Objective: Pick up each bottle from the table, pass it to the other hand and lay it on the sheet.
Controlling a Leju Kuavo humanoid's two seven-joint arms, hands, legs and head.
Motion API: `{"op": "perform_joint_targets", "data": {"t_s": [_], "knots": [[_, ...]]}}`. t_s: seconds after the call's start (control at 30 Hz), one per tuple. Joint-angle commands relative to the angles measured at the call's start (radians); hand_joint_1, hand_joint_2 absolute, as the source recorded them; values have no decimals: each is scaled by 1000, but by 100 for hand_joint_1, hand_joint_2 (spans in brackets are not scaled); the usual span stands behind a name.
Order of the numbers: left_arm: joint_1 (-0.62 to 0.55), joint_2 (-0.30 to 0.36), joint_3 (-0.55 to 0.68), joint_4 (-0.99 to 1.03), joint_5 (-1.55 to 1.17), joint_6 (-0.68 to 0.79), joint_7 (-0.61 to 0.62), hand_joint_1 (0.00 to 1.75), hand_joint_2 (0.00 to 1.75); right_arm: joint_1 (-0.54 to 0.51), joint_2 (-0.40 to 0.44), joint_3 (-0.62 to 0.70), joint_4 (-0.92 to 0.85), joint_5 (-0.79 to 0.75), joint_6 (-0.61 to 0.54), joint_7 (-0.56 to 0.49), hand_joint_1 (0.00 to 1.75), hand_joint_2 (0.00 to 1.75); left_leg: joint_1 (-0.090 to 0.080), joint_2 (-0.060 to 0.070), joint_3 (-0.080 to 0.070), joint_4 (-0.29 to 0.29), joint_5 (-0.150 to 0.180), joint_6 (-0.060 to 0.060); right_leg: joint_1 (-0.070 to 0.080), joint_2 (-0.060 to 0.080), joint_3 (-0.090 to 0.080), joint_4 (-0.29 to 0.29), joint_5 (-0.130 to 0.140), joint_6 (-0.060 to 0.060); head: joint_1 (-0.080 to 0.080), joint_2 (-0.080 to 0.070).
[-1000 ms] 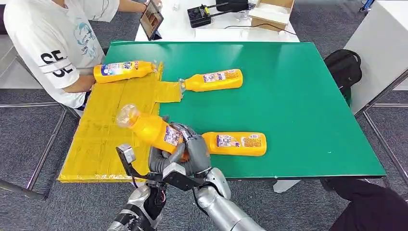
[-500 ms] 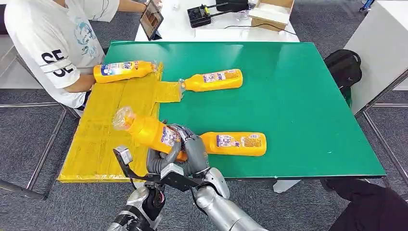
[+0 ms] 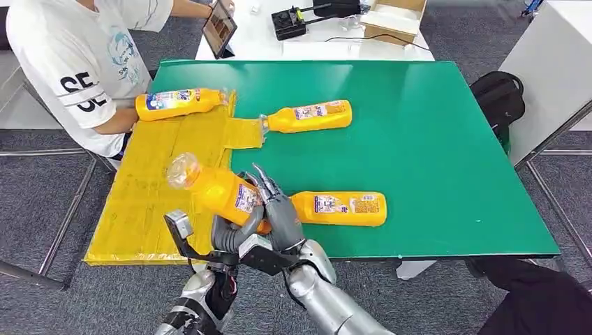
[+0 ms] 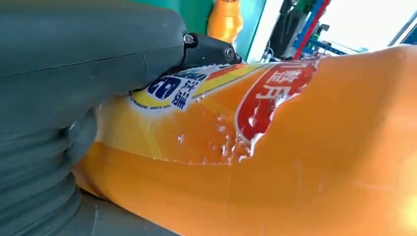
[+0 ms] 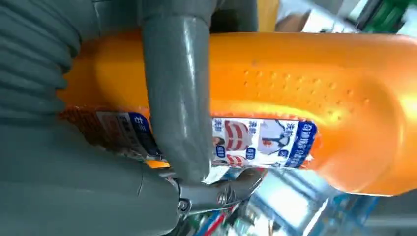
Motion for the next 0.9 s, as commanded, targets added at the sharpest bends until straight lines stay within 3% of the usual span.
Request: {"op": "perform_joint_targets", "data": {"t_s": [0.03,0.1,0.17,0.23,0.47,0.57,0.67,0.9], "knots": [[-80,-17,-32,18,-13,-3,14,175,175,67,15,3,-57,28,96,-10,0,0,0,-2,2,0,-1,1,1,-3,3,0,-2,-2,-1,0],[-80,-17,-32,18,-13,-3,14,175,175,67,15,3,-57,28,96,-10,0,0,1,-2,3,0,-2,1,2,-3,4,0,-2,-3,-1,0],[-78,-17,1,-9,-49,43,14,175,175,90,8,-41,-158,-3,201,-59,0,0,1,-2,4,0,-2,1,2,-3,5,0,-3,-3,0,0],[-90,-17,56,-8,-70,72,14,175,175,124,-14,-71,-307,-15,265,-25,0,0,1,-2,2,1,-2,1,1,-3,3,1,-3,-3,-1,0],[-134,-6,268,-41,-169,191,14,175,175,176,-21,-157,-521,-23,216,21,0,0,1,0,2,1,-2,1,1,-1,3,2,-2,-4,-1,0],[-159,8,332,-28,-194,228,14,175,175,177,-21,-191,-522,-55,201,36,0,0,0,3,2,-1,-1,0,1,3,2,0,0,-3,-1,0],[-166,5,375,-45,-214,238,14,175,175,161,-24,-205,-474,-58,210,37,0,0,1,-2,5,0,-1,1,2,-2,5,0,-2,-3,-2,0],[-168,13,404,-81,-266,323,14,175,175,139,-22,-180,-419,-30,210,30,0,0,1,1,3,-1,-1,0,2,1,3,0,-1,-3,-1,0]]}}
